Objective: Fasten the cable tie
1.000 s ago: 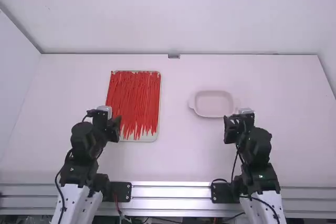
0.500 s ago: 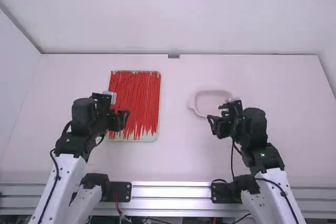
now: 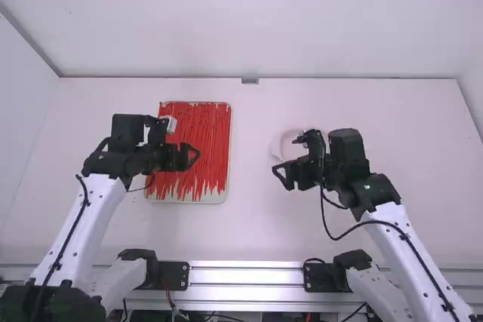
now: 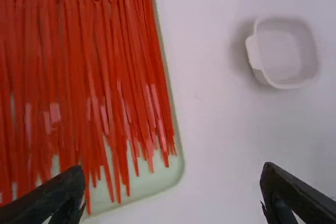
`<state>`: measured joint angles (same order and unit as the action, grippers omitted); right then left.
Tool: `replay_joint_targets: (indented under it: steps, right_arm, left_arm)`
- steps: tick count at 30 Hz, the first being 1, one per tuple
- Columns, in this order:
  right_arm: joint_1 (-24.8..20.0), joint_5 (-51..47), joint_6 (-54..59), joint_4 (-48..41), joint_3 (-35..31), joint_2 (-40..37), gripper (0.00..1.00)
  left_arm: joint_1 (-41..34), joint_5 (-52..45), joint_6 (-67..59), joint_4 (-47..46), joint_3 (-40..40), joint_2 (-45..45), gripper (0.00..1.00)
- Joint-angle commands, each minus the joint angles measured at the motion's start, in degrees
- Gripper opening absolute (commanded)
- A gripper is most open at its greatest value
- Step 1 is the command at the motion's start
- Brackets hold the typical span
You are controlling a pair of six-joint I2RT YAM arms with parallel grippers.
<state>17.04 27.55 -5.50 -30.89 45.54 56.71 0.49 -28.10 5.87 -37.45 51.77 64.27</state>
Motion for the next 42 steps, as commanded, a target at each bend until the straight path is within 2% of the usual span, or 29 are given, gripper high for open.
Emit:
replay_joint_targets:
  steps: [1,6,14,24,29,33,38,42]
  right_arm:
    - [0.75,2.68,-1.27,-2.67,5.49,1.99,0.91]
    - [1.70,4.17,0.38,-7.54,10.52,4.97,0.96]
    - [2.48,1.89,0.60,-10.44,12.51,7.25,0.99]
    - [1.66,2.01,2.16,-10.34,12.61,7.37,0.99]
    - [0.17,-1.09,3.41,-10.34,12.57,7.37,0.99]
    - [-1.97,-2.54,3.30,-9.57,12.57,7.80,0.99]
    - [-3.56,-4.55,2.25,-9.94,12.57,10.08,0.99]
    - [-3.91,-6.54,0.81,-10.40,12.57,13.86,0.99]
  left_arm:
    - [-0.10,-3.89,0.58,-2.12,2.88,2.19,0.91]
    - [0.17,-3.65,0.26,-4.51,5.70,5.64,0.95]
    - [0.02,0.76,2.41,-2.32,8.87,8.63,0.99]
    - [-0.57,12.74,1.97,-8.07,28.33,24.15,0.99]
    - [-0.68,12.09,1.25,-9.33,36.81,33.97,0.99]
    - [-1.03,12.09,1.33,-6.67,40.79,41.66,0.99]
    - [-2.34,12.50,2.43,-1.99,40.85,45.88,1.00]
    - [-4.07,12.59,2.86,2.32,40.85,49.22,0.94]
